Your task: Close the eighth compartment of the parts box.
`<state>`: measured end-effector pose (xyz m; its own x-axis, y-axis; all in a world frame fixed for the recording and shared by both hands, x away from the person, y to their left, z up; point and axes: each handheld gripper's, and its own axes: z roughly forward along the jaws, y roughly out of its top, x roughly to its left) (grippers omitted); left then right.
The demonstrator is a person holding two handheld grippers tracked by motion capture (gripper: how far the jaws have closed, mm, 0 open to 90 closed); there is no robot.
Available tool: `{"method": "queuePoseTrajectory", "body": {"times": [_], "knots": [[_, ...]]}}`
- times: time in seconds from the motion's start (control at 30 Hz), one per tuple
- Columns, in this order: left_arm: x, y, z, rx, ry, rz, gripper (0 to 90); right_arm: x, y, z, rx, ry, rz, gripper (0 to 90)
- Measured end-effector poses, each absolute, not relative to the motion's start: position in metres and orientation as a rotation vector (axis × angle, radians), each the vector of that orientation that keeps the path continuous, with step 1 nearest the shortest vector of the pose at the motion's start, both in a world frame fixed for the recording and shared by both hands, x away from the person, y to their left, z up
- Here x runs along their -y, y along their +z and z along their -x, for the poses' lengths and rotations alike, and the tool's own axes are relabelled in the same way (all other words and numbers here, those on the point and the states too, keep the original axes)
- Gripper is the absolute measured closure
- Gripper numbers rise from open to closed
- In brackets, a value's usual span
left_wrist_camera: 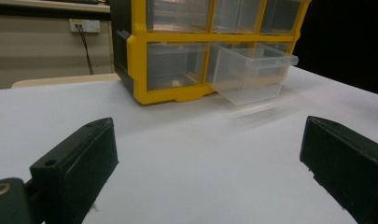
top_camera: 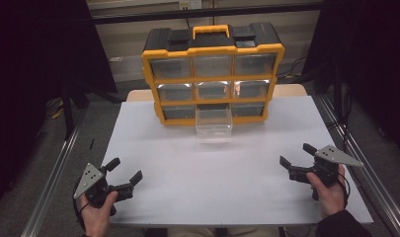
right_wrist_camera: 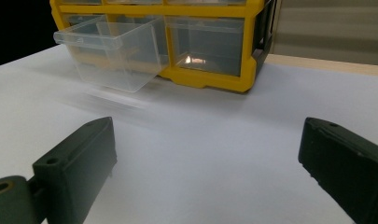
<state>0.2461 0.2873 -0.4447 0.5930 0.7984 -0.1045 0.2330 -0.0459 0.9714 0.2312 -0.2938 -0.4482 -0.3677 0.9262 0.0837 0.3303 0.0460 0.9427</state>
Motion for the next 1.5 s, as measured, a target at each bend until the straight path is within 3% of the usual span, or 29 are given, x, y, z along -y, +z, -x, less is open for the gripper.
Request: {"method": "queuePoseTrajectory", "body": {"times": [1.5], "knots": [[-0.284,-0.447,-0.245,-0.889,0.558,-1.607,3.9,0.245,-0.445,-0.239,-1.967,1.446,-1.109,2.7]]}}
